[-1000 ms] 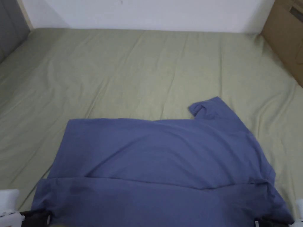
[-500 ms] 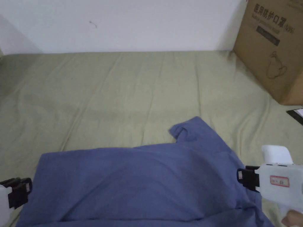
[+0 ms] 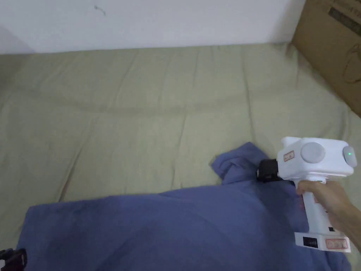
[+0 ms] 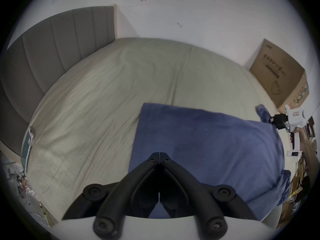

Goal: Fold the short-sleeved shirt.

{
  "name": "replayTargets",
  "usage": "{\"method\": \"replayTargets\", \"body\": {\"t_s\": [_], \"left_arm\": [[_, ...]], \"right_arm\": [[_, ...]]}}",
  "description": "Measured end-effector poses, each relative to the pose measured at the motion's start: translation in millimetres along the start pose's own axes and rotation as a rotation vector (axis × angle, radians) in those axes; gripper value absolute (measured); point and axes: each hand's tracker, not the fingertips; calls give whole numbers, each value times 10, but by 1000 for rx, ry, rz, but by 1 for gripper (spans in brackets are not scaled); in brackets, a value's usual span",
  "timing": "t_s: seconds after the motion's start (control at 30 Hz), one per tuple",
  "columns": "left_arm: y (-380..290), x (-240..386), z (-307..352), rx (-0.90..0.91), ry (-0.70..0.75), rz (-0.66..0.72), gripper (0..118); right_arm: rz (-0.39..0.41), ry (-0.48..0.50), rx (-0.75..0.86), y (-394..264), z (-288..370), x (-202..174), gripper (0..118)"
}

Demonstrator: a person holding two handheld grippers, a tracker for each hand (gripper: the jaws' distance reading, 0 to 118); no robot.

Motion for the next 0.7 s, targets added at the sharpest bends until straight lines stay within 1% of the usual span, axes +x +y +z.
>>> {"method": "replayTargets", "body": {"t_s": [0.03, 0.07, 0.1, 0.13, 0.17, 0.2, 0.23, 0.27, 0.37, 0.4, 0.43, 0.5, 0.57, 0.6, 0.63, 0.67, 0.7], "left_arm": [[25, -20, -37, -21, 18, -2, 10], [42, -43, -68, -28, 18, -9, 19], [60, -71, -92, -17, 2, -13, 24], [96, -98, -118, -17, -7, -8, 24], [144, -114, -153, -23, -13, -4, 48], [213, -122, -210, -34, -6, 7, 74], [279, -130, -254, -42, 20, 29, 96], [353, -135, -293, -32, 23, 39, 99], [610, -111, -481, -36, -13, 72, 99], [695, -88, -580, -58, -45, 80, 99], [782, -61, -706, -86, -74, 63, 99], [880, 51, -919, -75, -76, 42, 99], [898, 136, -1191, -121, -16, -11, 83], [866, 182, -1304, -176, 57, -33, 82], [849, 197, -1299, -118, 23, -68, 81], [859, 210, -1234, -113, 30, -91, 75], [857, 211, -1184, -95, 19, -98, 63]], "right_arm": [[57, -42, 74, -42, 32, -59, 68], [121, -65, 76, -60, 81, -129, 63], [155, -73, 75, -66, 157, -171, 59], [177, -74, 78, -67, 201, -199, 59], [194, -119, 93, -69, 224, -215, 46], [185, -127, 104, -63, 260, -227, 24], [160, -111, 106, -55, 260, -205, 1], [121, -84, 79, -47, 241, -183, 1], [109, -89, 83, -49, 248, -179, 1], [120, -102, 86, -62, 272, -221, 1], [164, -126, 90, -71, 283, -258, 1], [219, -151, 93, -79, 268, -304, 1], [219, -150, 92, -95, 258, -306, 1], [210, -148, 91, -73, 250, -294, 1], [192, -143, 91, -64, 266, -284, 1], [185, -141, 89, -55, 281, -284, 1], [188, -142, 87, -49, 307, -297, 1]]}}
